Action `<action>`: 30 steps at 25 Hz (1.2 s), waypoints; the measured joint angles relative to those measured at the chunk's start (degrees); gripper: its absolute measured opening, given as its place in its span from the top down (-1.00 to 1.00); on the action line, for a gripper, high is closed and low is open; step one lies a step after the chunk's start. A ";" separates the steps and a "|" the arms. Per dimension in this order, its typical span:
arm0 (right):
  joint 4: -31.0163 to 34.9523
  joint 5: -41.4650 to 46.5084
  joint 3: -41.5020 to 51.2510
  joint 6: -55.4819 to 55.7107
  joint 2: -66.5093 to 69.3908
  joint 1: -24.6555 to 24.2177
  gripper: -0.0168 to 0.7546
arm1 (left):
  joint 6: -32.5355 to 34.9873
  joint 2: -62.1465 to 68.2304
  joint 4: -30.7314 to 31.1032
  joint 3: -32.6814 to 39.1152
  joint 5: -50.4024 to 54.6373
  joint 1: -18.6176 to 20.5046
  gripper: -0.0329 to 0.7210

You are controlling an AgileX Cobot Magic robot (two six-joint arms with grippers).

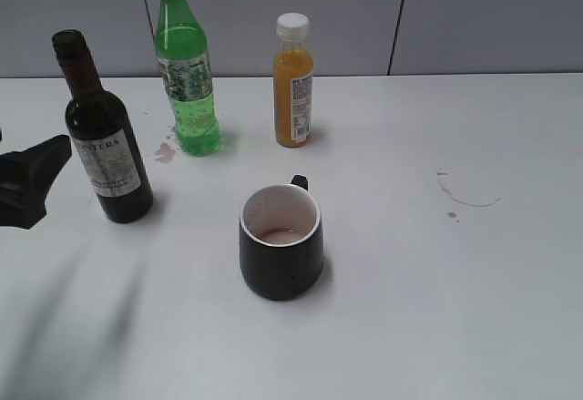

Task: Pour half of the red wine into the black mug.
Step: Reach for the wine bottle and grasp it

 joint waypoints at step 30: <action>0.00 -0.06 0.00 0.00 0.00 0.00 -0.56 | -10.57 35.57 2.21 -7.83 -22.77 0.00 -0.93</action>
